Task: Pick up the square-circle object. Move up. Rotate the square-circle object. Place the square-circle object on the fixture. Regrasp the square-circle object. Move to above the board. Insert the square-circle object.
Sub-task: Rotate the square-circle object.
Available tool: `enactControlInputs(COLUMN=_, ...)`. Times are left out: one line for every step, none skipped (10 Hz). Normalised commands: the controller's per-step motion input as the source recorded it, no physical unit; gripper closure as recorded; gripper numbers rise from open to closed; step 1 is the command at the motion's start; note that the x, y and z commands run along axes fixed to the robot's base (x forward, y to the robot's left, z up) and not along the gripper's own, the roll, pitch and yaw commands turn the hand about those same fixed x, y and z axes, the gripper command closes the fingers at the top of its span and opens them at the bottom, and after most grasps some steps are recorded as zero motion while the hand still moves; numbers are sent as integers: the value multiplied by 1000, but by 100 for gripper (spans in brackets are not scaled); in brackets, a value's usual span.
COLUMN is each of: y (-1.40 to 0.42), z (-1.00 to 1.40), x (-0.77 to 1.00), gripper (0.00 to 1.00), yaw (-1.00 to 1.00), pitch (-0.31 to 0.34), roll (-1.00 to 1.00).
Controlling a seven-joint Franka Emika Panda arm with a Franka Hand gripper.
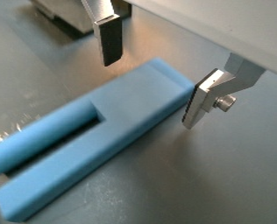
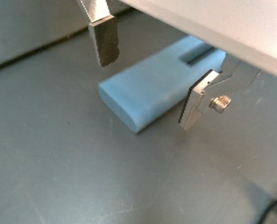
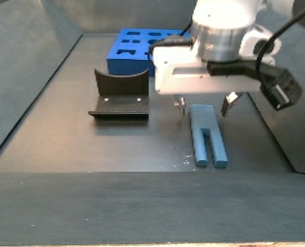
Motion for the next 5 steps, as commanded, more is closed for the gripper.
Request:
enactControlInputs(y=-4, z=1000, x=-12, gripper=0, yaw=2, pitch=44, roll=-12)
enactControlInputs(y=-4, z=1000, x=-14, gripper=0, yaw=2, pitch=54, roll=-15)
enactControlInputs(y=-5, z=1000, x=-17, gripper=0, yaw=3, pitch=57, roll=-16)
enactControlInputs(y=-6, z=1000, x=-19, gripper=0, yaw=4, pitch=58, roll=-16)
enactControlInputs(y=-8, z=988, x=-27, gripper=0, yaw=5, pitch=56, roll=-15)
